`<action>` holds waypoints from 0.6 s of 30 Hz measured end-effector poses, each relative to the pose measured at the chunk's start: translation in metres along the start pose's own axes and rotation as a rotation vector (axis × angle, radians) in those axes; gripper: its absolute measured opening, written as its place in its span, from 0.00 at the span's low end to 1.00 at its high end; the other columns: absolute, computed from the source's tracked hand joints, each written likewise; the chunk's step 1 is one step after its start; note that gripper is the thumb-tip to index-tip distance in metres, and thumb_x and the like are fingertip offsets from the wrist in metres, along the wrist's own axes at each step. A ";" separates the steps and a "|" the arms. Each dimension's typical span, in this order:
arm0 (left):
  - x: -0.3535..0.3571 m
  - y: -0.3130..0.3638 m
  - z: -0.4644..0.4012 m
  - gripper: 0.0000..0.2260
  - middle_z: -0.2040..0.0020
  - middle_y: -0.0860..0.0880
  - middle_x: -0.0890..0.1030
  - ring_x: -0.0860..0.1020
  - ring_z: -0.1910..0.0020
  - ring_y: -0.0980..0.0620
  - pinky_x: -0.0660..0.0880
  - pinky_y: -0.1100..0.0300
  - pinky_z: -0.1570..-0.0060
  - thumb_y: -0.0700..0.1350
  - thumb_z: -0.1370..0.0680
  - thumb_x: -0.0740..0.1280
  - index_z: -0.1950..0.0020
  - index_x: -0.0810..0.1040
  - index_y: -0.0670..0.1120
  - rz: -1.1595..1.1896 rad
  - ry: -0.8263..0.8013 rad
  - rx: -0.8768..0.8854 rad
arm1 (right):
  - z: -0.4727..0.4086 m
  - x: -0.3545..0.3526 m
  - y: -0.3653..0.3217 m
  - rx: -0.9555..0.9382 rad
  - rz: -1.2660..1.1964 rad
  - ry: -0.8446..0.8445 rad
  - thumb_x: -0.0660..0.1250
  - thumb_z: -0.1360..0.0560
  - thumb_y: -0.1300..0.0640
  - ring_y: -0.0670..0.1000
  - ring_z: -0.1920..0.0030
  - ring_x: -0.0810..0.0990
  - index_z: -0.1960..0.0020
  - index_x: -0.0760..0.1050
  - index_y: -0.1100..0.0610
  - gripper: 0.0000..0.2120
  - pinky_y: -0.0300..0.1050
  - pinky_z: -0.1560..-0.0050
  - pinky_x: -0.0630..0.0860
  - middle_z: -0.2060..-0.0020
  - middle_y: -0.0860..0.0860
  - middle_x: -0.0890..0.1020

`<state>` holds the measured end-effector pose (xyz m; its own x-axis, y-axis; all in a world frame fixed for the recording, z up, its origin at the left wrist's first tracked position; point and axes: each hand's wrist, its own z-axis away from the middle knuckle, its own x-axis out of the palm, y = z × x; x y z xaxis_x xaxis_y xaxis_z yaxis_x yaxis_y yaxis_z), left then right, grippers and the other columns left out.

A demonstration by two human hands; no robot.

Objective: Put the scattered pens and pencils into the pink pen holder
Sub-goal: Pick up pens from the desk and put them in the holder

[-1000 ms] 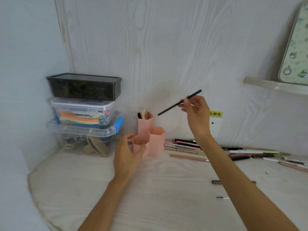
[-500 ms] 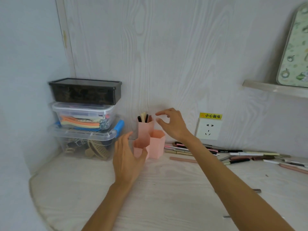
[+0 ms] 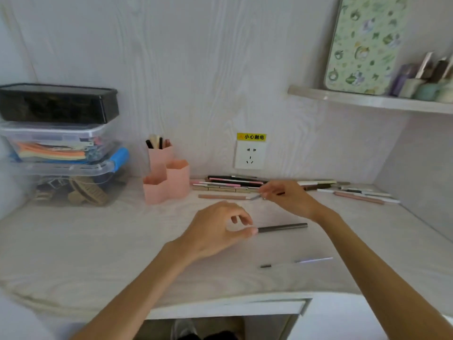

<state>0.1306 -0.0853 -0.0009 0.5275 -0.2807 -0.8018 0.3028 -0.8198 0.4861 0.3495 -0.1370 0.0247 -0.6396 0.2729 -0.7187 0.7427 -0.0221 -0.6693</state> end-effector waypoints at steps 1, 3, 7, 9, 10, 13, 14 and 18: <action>0.009 0.012 0.000 0.15 0.53 0.63 0.79 0.73 0.53 0.64 0.73 0.61 0.52 0.66 0.30 0.66 0.51 0.79 0.58 0.015 -0.098 -0.001 | 0.009 0.000 0.006 0.006 0.007 0.007 0.65 0.25 0.61 0.46 0.53 0.79 0.51 0.81 0.54 0.07 0.28 0.54 0.72 0.55 0.48 0.82; 0.024 0.026 0.002 0.20 0.53 0.62 0.79 0.73 0.53 0.63 0.73 0.61 0.51 0.69 0.34 0.67 0.50 0.79 0.59 0.030 -0.212 0.009 | 0.025 0.000 0.014 0.012 0.006 0.018 0.66 0.25 0.60 0.45 0.53 0.79 0.51 0.81 0.53 0.07 0.29 0.55 0.71 0.56 0.46 0.82; 0.041 0.033 0.007 0.19 0.54 0.61 0.77 0.72 0.53 0.62 0.72 0.60 0.52 0.68 0.35 0.70 0.52 0.79 0.58 0.029 -0.232 0.052 | 0.057 -0.003 0.027 0.058 0.026 0.006 0.67 0.26 0.53 0.42 0.50 0.76 0.51 0.80 0.47 0.05 0.34 0.50 0.69 0.51 0.43 0.81; 0.042 0.033 0.009 0.15 0.55 0.61 0.78 0.73 0.55 0.61 0.72 0.60 0.53 0.65 0.34 0.70 0.54 0.80 0.58 0.064 -0.223 0.040 | 0.071 0.000 0.032 0.049 0.048 0.018 0.65 0.25 0.54 0.42 0.49 0.75 0.48 0.79 0.48 0.07 0.29 0.50 0.67 0.49 0.44 0.80; 0.041 0.031 0.009 0.13 0.57 0.60 0.78 0.73 0.56 0.61 0.72 0.60 0.55 0.64 0.33 0.70 0.55 0.80 0.58 0.075 -0.219 0.035 | 0.075 0.002 0.035 0.035 0.069 0.040 0.65 0.24 0.55 0.43 0.48 0.74 0.46 0.79 0.49 0.08 0.26 0.51 0.67 0.48 0.46 0.79; 0.036 0.025 0.014 0.09 0.58 0.59 0.78 0.73 0.57 0.61 0.70 0.62 0.58 0.61 0.30 0.69 0.57 0.81 0.57 0.067 -0.176 0.020 | 0.082 0.007 0.044 -0.023 0.169 0.090 0.65 0.25 0.59 0.47 0.48 0.75 0.43 0.78 0.53 0.11 0.28 0.49 0.65 0.48 0.51 0.79; 0.035 0.022 0.016 0.09 0.57 0.59 0.79 0.73 0.56 0.61 0.70 0.63 0.57 0.61 0.29 0.69 0.56 0.81 0.57 0.062 -0.157 0.013 | 0.083 0.008 0.046 -0.023 0.197 0.092 0.65 0.25 0.59 0.47 0.48 0.74 0.43 0.78 0.53 0.11 0.32 0.47 0.65 0.49 0.52 0.79; 0.020 -0.003 0.024 0.07 0.57 0.60 0.79 0.74 0.56 0.62 0.70 0.65 0.58 0.59 0.27 0.68 0.56 0.79 0.58 0.010 -0.076 -0.056 | 0.074 0.017 0.041 -0.027 0.246 0.096 0.66 0.26 0.54 0.50 0.50 0.73 0.45 0.79 0.49 0.10 0.43 0.47 0.70 0.55 0.47 0.75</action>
<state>0.1214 -0.1002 -0.0270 0.4693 -0.3276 -0.8200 0.3429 -0.7882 0.5111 0.3544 -0.2042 -0.0283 -0.4181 0.3521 -0.8374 0.8794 -0.0740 -0.4702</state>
